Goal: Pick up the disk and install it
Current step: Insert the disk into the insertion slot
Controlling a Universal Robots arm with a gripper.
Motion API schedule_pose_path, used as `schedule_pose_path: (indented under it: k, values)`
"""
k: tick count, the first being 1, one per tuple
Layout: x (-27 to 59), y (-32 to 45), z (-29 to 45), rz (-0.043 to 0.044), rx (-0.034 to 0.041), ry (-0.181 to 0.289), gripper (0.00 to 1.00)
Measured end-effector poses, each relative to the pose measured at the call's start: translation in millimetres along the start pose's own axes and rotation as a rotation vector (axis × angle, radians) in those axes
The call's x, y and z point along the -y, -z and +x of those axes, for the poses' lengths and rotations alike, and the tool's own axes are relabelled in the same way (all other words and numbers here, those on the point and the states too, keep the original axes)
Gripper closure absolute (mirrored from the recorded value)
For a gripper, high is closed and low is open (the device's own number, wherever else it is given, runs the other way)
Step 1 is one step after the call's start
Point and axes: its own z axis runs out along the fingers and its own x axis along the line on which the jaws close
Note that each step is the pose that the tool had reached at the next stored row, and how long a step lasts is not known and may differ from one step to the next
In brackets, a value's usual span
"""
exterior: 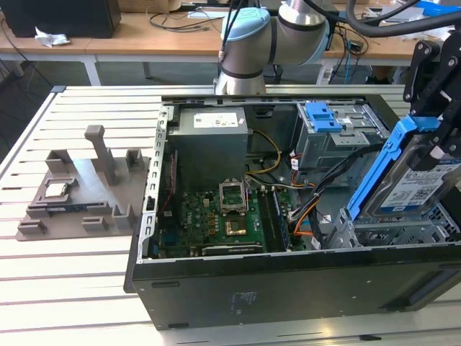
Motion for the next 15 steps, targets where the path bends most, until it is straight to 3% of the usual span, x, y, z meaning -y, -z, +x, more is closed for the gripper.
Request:
schedule_pose_path:
  k: [11, 15]
  values:
    - [1.5, -10.7, 0.1, 0.0001, 0.0001, -0.002, 0.63]
    - [2.2, -24.6, 0.5, 0.0001, 0.0, -0.002, 0.63]
